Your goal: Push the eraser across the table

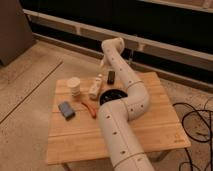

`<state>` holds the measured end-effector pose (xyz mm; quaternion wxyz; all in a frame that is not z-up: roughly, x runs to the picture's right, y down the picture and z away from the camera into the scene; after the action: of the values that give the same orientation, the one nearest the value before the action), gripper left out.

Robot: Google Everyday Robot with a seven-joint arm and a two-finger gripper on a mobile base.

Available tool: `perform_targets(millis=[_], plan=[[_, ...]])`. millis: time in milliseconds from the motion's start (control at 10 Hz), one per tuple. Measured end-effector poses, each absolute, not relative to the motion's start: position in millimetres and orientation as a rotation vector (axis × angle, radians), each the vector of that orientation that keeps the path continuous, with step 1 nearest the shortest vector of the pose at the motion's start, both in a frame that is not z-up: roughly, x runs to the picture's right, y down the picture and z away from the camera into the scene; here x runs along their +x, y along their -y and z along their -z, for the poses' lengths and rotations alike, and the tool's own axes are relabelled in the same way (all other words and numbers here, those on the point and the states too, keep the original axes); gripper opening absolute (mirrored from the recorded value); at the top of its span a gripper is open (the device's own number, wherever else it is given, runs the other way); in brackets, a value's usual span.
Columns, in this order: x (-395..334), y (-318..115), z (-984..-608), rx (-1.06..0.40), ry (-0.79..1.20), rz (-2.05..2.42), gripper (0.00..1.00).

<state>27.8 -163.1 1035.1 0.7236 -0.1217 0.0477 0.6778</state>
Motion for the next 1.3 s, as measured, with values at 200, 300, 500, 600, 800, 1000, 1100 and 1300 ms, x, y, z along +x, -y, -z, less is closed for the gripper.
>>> perform_targets(millis=[200, 300, 500, 600, 800, 1000, 1100, 1300], plan=[[17.2, 153.5, -1038.4, -0.273, -0.075, -1.418, 0.65], [15.0, 150.8, -1039.1, -0.276, -0.071, -1.404, 0.65], [15.7, 150.9, -1038.4, -0.274, -0.073, -1.402, 0.65], [20.4, 150.6, -1036.4, -0.265, -0.097, -1.397, 0.65], [63.9, 125.0, -1031.7, -0.239, -0.293, -1.431, 0.65], [116.4, 88.5, -1026.4, -0.201, -0.533, -1.453, 0.65], [133.3, 74.9, -1021.5, -0.185, -0.636, -1.448, 0.65], [136.0, 52.7, -1021.5, -0.203, -0.751, -1.431, 0.65]])
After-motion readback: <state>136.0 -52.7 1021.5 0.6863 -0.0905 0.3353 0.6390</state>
